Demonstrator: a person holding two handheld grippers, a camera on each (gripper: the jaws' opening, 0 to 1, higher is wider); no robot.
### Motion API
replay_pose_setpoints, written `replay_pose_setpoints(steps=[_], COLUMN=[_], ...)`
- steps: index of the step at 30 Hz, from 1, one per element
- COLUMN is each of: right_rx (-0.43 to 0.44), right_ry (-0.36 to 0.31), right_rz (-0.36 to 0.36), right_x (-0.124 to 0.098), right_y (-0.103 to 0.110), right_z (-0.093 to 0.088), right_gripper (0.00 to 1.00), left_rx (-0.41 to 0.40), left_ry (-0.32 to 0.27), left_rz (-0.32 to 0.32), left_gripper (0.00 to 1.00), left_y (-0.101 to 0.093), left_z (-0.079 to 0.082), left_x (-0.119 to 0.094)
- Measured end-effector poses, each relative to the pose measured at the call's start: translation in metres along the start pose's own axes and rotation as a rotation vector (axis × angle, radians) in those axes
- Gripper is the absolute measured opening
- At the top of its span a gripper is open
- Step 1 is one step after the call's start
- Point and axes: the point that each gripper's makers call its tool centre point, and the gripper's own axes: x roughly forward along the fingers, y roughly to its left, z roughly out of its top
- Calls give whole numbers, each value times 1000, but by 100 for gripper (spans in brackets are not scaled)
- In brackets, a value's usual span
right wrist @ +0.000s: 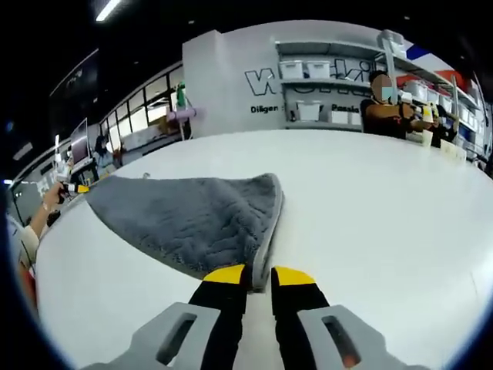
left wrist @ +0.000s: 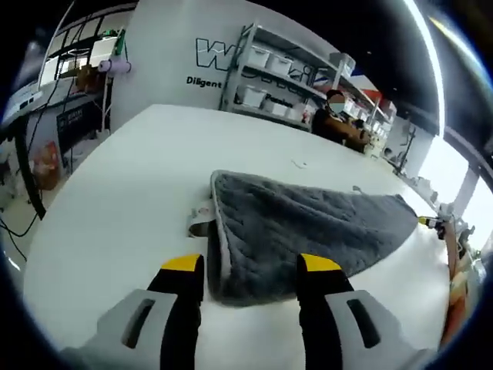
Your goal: Fold the towel on the table until its edges align and the towel forms a compact rectangular stack.
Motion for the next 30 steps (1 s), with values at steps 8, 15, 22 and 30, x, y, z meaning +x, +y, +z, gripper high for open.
replay_pose_setpoints(steps=[8,15,22,30], right_rx=[-9,-17,-66,-196], right_ry=[2,-8,16,82], right_rz=[-11,-35,-94,-185], right_x=[0,-1,-5,-3], right_y=[0,-3,-19,-22], right_z=[0,2,3,5], right_gripper=[3,2,1,1], left_rx=[-1,-83,-69,-23], left_ry=[-65,-74,-42,13], left_rz=[-31,-58,-88,-55], left_gripper=[19,13,12,12], left_y=[-9,-6,-17,-27], left_z=[-6,-5,-11,-33], left_x=[-3,-7,-24,-38])
